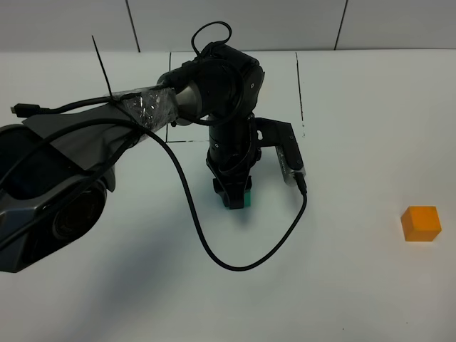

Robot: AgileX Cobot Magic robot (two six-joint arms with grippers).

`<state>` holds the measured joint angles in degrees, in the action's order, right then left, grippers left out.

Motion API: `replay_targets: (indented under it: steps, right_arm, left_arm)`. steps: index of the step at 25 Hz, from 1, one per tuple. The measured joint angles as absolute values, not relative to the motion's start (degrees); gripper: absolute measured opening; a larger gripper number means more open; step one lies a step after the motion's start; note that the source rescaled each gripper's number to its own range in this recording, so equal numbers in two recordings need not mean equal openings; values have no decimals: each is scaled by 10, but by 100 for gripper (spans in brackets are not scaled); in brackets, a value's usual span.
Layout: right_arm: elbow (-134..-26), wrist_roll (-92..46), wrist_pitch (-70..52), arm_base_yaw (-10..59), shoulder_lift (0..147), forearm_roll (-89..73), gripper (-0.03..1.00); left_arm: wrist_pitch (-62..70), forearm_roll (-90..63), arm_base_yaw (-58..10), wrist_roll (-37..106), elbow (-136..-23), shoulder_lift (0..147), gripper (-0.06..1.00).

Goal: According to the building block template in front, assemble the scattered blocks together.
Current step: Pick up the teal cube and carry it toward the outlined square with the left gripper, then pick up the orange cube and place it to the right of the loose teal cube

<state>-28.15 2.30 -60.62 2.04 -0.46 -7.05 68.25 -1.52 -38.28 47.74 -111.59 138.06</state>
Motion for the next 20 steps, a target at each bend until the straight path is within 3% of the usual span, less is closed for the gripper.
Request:
replay_targets:
  steps: [4, 6, 11, 13, 16, 20]
  right_arm:
    - [-282, 23, -606, 20, -5, -71, 95]
    - [-282, 23, -606, 20, -5, -71, 95]
    - [-282, 23, -606, 20, -5, -71, 95]
    - [-282, 23, -606, 20, -5, -71, 95]
    - [-282, 23, -606, 20, -5, -71, 95]
    - [-282, 23, -606, 20, -5, -71, 95]
  left_arm:
    - [682, -17, -383, 477, -1116, 1381, 6]
    - [682, -23, -383, 477, -1116, 1385, 22]
    - [682, -23, -383, 477, -1116, 1387, 77]
    - [682, -22, -383, 477, -1122, 1387, 90]
    - [682, -14, -384, 458, -1127, 1375, 98]
    - [682, 23, -384, 365, -1128, 1333, 100]
